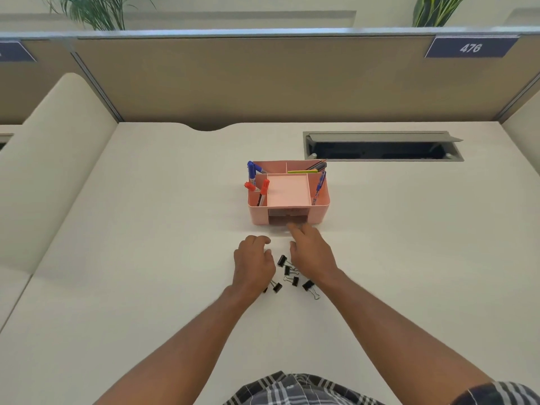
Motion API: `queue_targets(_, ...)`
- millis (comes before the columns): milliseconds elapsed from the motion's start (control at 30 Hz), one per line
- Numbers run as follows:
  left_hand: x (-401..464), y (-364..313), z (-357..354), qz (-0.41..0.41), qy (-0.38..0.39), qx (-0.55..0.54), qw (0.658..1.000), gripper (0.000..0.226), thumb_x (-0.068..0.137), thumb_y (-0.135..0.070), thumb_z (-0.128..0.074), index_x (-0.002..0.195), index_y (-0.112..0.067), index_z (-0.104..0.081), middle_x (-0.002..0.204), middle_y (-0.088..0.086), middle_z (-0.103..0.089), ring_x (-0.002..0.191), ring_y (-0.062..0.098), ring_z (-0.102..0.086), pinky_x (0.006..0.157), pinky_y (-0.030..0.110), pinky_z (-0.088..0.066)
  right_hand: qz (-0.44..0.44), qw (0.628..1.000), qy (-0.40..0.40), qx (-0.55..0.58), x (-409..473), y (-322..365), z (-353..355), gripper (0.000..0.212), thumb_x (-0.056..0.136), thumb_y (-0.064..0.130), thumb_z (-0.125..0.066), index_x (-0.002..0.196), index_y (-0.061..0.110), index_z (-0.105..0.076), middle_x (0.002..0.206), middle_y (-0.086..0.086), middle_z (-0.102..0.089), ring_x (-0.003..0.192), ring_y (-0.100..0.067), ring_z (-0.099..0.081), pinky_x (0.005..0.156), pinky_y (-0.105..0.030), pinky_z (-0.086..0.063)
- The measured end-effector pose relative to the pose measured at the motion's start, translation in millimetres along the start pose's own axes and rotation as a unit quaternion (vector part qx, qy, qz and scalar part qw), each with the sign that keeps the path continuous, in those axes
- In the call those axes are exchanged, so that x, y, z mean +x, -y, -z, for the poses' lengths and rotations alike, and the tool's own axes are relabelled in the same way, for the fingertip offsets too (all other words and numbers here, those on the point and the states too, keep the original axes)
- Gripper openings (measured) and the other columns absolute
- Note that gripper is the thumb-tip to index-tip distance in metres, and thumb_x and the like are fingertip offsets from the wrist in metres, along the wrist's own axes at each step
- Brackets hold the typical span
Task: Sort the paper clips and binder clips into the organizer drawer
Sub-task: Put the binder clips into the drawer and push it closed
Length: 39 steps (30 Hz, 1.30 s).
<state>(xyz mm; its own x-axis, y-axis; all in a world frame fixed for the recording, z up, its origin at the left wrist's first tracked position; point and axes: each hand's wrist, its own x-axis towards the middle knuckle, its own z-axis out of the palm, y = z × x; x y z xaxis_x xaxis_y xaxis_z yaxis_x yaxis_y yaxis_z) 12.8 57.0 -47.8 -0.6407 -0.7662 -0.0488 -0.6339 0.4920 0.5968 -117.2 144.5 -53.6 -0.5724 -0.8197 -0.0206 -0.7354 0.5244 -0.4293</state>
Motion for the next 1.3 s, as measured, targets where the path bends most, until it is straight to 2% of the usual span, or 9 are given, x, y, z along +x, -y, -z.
queue_targets(100,-3,0,1,-0.005,-0.002,-0.005,1.000,0.030,0.091,-0.011,-0.054,0.119,-0.016,-0.062,0.119,0.002,-0.061,0.111,0.023,-0.055,0.098,0.040,-0.041,-0.002,1.000,0.007,-0.009,-20,1,-4,0.050,0.090,0.011,-0.048,0.138,0.023,-0.042,0.104,-0.003,-0.050,0.097,-0.025,-0.050,0.061,-0.033,-0.045)
queue_targets(300,-11,1,-2,-0.023,0.012,0.006,1.000,0.026,0.091,-0.012,-0.056,0.115,-0.014,-0.064,0.113,0.004,-0.064,0.106,0.024,-0.058,0.093,0.040,-0.046,0.006,0.999,0.031,0.009,-36,3,0,0.052,0.093,0.012,-0.048,0.144,0.022,-0.038,0.117,-0.005,-0.051,0.106,-0.025,-0.048,0.074,-0.040,-0.052)
queue_targets(467,-15,4,-7,-0.049,0.040,0.027,0.998,0.028,0.092,-0.015,-0.055,0.119,-0.017,-0.062,0.106,0.004,-0.063,0.099,0.024,-0.059,0.087,0.037,-0.048,-0.072,0.994,-0.044,0.075,-42,-8,7,0.034,0.093,0.012,-0.050,0.126,0.015,-0.058,0.113,-0.005,-0.058,0.104,-0.024,-0.056,0.083,-0.036,-0.050)
queue_targets(633,-14,3,-10,-0.119,0.120,0.136,0.976,0.059,0.075,-0.003,-0.061,0.130,-0.022,-0.055,0.089,0.003,-0.050,0.082,0.027,-0.049,0.067,0.035,-0.044,-0.080,0.996,0.027,0.030,-52,-20,3,0.033,0.095,0.023,-0.051,0.127,0.018,-0.057,0.120,-0.005,-0.055,0.113,-0.024,-0.049,0.085,-0.035,-0.050)
queue_targets(733,-10,-1,-10,-0.128,0.123,0.192,0.965,0.042,0.074,-0.006,-0.060,0.113,-0.019,-0.058,0.086,0.000,-0.042,0.079,0.023,-0.042,0.061,0.033,-0.034,-0.063,0.997,0.031,0.019,-52,-18,-1,0.029,0.095,0.026,-0.052,0.123,0.020,-0.059,0.116,-0.003,-0.053,0.111,-0.022,-0.047,0.078,-0.034,-0.051)
queue_targets(933,-10,3,-13,-0.130,0.118,0.161,0.971,0.017,0.085,-0.014,-0.051,0.101,-0.015,-0.059,0.097,0.004,-0.053,0.090,0.026,-0.050,0.072,0.037,-0.044,-0.038,0.998,0.043,0.006,-52,-12,-6,0.019,0.095,0.016,-0.047,0.106,0.015,-0.062,0.106,-0.002,-0.053,0.100,-0.022,-0.049,0.075,-0.033,-0.047)
queue_targets(1133,-17,9,-13,-0.127,0.097,0.118,0.980,0.020,0.088,-0.025,-0.053,0.105,-0.015,-0.061,0.102,0.001,-0.056,0.096,0.021,-0.052,0.081,0.032,-0.045,-0.039,0.998,0.049,0.022,-52,-11,-6,0.020,0.088,0.005,-0.045,0.103,0.012,-0.056,0.104,-0.004,-0.056,0.095,-0.024,-0.048,0.078,-0.034,-0.042)
queue_targets(1233,-20,10,-8,-0.132,0.065,0.088,0.985,0.021,0.087,-0.029,-0.057,0.103,-0.016,-0.062,0.099,0.000,-0.057,0.095,0.019,-0.053,0.081,0.029,-0.045,-0.052,0.996,0.050,0.057,-52,-13,-2,0.018,0.087,0.004,-0.046,0.098,0.016,-0.056,0.097,-0.001,-0.060,0.090,-0.022,-0.053,0.075,-0.033,-0.043)
queue_targets(1300,-20,8,-2,-0.136,0.024,0.057,0.989,0.021,0.086,-0.028,-0.060,0.102,-0.016,-0.062,0.095,-0.001,-0.057,0.091,0.018,-0.053,0.077,0.026,-0.045,-0.072,0.990,0.019,0.117,-49,-11,4,0.013,0.089,0.010,-0.051,0.092,0.020,-0.057,0.088,0.004,-0.063,0.081,-0.018,-0.058,0.071,-0.031,-0.048)
